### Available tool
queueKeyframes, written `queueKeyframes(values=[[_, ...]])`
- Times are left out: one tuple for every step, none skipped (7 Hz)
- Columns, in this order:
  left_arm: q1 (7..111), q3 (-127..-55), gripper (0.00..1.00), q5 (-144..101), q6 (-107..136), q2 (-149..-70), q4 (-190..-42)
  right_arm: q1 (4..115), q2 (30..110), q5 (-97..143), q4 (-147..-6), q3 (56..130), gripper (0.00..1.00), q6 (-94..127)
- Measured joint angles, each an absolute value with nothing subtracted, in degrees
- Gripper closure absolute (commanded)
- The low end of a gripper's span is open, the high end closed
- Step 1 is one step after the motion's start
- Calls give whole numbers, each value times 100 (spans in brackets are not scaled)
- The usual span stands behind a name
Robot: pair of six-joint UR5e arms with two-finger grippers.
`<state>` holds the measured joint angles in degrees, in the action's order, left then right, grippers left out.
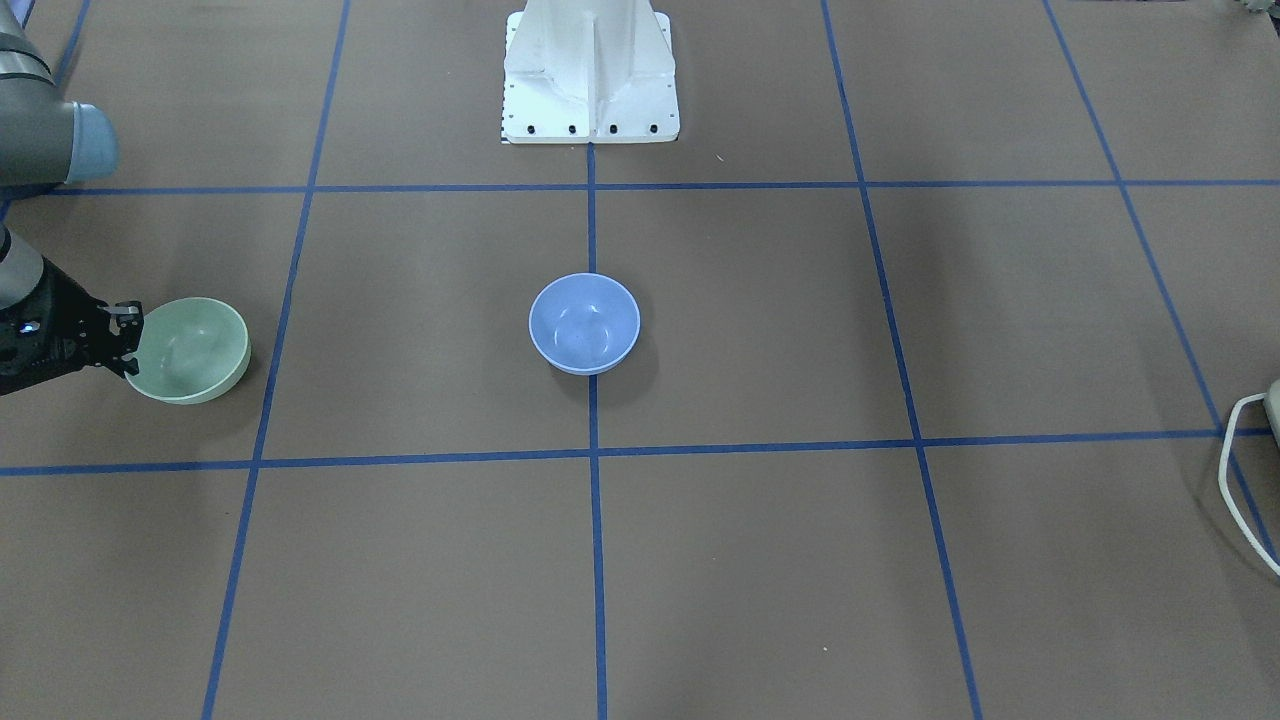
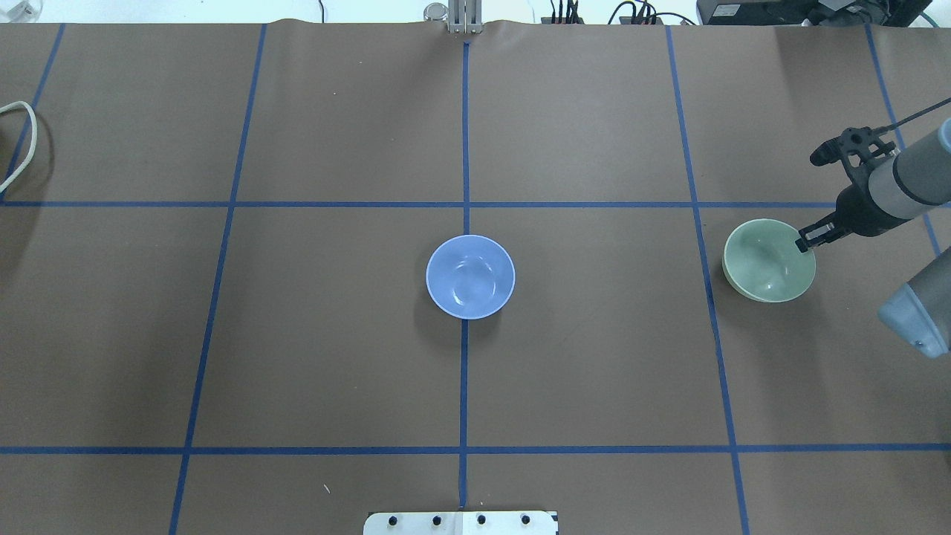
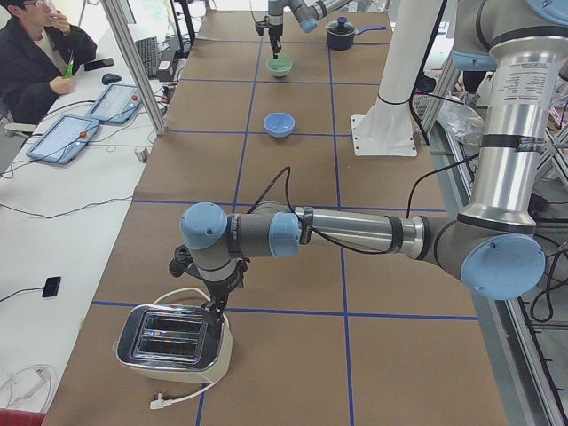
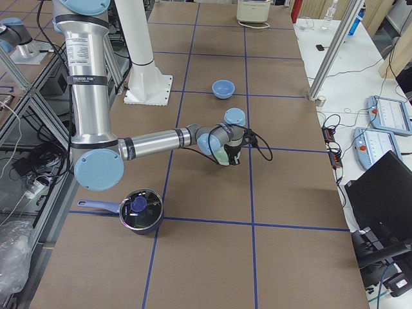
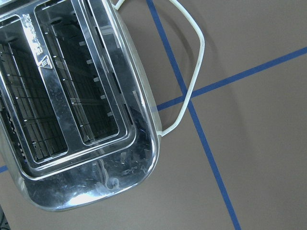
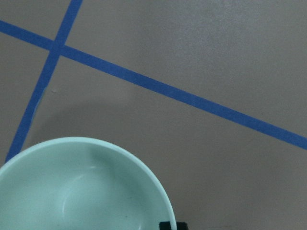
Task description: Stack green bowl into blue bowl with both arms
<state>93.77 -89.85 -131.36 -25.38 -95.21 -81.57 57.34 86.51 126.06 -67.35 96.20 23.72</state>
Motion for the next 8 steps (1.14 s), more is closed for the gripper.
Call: queueKeyframes(values=[[9373, -8993, 1, -13171, -2293, -9480, -8145, 5828, 8542, 12824, -6761, 9680, 100, 2559], [9371, -9027, 1, -13214, -1833, -9403, -8164, 5889, 8350, 12992, -6780, 9746, 100, 2994], [9371, -9083, 1, -13235, -1451, -9335, -8181, 5888, 8089, 13068, -6848, 9867, 100, 3593], [9372, -9124, 1, -13242, -1257, -9305, -8188, 5792, 7733, 13080, -7102, 10066, 100, 4260], [9372, -9141, 1, -13244, -1185, -9294, -8190, 5586, 7287, 13028, -7509, 10266, 100, 4901], [9371, -9146, 1, -13245, -1164, -9289, -8191, 5271, 6808, 12860, -7852, 10378, 100, 5547], [9370, -9148, 1, -13245, -1158, -9287, -8191, 4880, 6403, 12548, -8057, 10419, 100, 6123], [9370, -9149, 1, -13245, -1154, -9288, -8191, 4435, 6009, 12131, -8309, 10413, 100, 6565]])
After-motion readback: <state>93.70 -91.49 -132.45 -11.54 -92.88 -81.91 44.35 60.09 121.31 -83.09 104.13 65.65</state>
